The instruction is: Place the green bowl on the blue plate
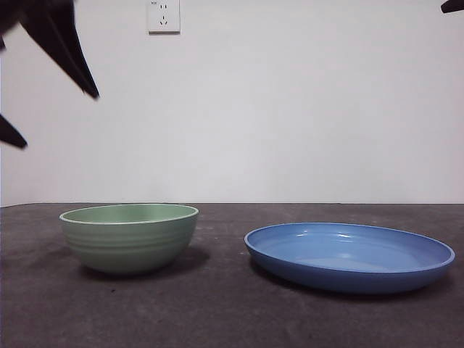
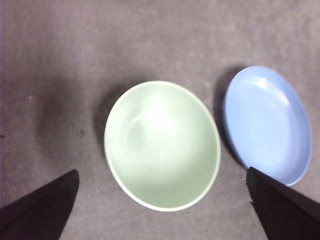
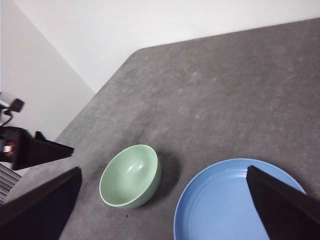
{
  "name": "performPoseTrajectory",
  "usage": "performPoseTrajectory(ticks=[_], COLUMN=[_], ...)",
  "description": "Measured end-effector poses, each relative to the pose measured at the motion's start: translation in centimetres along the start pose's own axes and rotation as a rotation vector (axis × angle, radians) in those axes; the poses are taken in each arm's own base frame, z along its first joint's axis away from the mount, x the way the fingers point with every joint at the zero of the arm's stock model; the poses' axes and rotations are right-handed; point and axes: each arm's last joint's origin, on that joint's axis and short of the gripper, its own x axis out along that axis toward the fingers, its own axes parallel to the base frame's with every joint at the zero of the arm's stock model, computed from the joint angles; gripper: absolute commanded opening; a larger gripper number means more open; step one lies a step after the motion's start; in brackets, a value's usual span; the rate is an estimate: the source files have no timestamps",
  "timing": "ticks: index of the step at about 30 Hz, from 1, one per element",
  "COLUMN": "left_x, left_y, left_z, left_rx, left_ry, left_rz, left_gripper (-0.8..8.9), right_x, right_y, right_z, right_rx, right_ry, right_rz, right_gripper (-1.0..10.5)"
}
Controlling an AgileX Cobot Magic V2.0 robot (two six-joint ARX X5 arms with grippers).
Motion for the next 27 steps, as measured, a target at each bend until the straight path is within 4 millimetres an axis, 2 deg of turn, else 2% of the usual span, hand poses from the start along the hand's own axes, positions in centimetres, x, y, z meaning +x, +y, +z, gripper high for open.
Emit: performPoseTrajectory(ticks=[8,13,17,23,27], left_x=[4.7,7.1,8.0,8.5,9.2], left_y=[1.9,2.8,3.3,3.6,3.9], left_z=[0.5,0.6,0.4,0.3,0.1], left_rx=[-0.045,-0.059,-0.073,-0.078,-0.088], left_ry=[0.107,0.139,0.172,0.183,0.209], left_rz=[0.029,0.037,0.046,0.065,0.072], left_gripper=[6.1,5.18,5.12,3.11,2.77], right_x=[0.0,0.0,0.0,0.0,0.0], right_y=[0.0,0.0,0.0,0.0,-0.1], right_z=[0.0,0.0,0.0,0.0,0.0], right_rx=[-0.005,-0.005,-0.005,-0.005,-0.006], right_ry=[0.002,0.002,0.002,0.0,-0.007], right_rz=[-0.001,-0.001,-0.001,-0.004,-0.023], right_gripper=[5.6,5.6,5.6,5.6,5.6])
